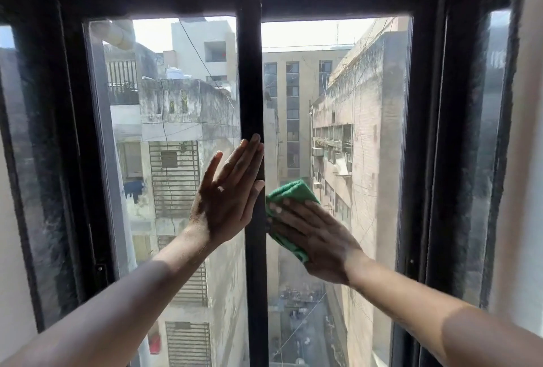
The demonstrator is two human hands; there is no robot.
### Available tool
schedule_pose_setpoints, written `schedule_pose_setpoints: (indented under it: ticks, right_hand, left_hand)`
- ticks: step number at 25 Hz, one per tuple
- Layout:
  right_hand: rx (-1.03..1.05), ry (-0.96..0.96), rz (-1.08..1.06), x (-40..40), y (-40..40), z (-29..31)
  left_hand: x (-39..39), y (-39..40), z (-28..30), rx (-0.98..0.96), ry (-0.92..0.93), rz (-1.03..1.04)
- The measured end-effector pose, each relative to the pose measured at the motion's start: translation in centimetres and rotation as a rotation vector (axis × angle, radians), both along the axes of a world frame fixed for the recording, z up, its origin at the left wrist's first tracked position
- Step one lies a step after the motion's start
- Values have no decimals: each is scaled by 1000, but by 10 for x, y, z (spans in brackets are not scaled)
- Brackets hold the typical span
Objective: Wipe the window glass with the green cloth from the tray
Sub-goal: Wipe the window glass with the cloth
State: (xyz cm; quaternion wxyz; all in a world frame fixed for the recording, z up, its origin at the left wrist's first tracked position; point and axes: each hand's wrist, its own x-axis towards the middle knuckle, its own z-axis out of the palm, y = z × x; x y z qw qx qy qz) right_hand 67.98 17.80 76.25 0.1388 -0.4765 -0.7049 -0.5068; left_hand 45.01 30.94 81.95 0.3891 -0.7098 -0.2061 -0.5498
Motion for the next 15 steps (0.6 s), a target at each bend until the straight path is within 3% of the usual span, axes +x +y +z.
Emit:
schedule_pose_setpoints:
  ticks: [2,3,5,6,7,10,11,12,15]
  right_hand:
    - [-38,-178,5,33,-16,20]
    - [74,-64,-16,45,-16,44]
    - [331,525,-78,43,-19,100]
    - [373,687,-79,29,-15,103]
    - [365,652,-76,13,-8,83]
    - [-48,-135,-74,23,-29,-49]
    - [-104,-216,-96,49,-46,-66]
    - [-47,-101,-148,67,-53,-74]
    - [260,791,-397,41,-40,-81]
  left_hand:
    - [1,-2,1,-3,15,8]
    - [1,-4,0,-1,13,16]
    - [1,-4,-2,16,-3,19]
    - [2,-4,-2,27,-14,23]
    - [2,-5,-2,30,-24,24]
    - [-1,-6,-2,22,-31,0]
    - [-2,-6,-1,27,-17,-9]
    - [-2,-6,0,27,-6,-17]
    - [-2,-10,0,20,-20,-39]
